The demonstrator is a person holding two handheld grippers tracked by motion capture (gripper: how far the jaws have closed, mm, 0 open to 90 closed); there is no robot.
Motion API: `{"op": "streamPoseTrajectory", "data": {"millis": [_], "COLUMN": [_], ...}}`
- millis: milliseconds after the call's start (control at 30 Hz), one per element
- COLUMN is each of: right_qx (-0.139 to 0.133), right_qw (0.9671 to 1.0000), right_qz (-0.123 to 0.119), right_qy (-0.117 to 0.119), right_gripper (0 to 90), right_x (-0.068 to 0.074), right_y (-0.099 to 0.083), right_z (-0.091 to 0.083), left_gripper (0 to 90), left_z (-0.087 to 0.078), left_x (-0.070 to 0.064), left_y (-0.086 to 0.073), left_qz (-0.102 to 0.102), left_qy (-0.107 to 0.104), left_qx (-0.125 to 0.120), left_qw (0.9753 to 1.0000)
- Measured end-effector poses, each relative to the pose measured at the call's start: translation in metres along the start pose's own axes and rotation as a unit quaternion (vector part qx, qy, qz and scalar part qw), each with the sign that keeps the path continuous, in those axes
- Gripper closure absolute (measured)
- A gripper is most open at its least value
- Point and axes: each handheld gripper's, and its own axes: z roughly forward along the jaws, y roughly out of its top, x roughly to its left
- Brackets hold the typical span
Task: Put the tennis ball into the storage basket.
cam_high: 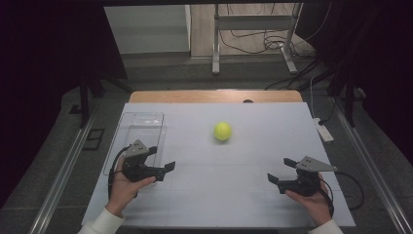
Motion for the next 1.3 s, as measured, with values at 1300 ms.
{"op": "streamPoseTrajectory", "data": {"millis": [1300], "right_qx": [0.006], "right_qw": [1.0000], "right_qz": [-0.002], "right_qy": [-0.002], "right_gripper": [11.3], "right_x": [-0.001], "right_y": [-0.002], "right_z": [0.001], "left_gripper": [8.5], "left_z": [0.049], "left_x": [-0.008], "left_y": [0.048], "left_qz": [0.033], "left_qy": [-0.025], "left_qx": [0.045], "left_qw": [0.9981]}}
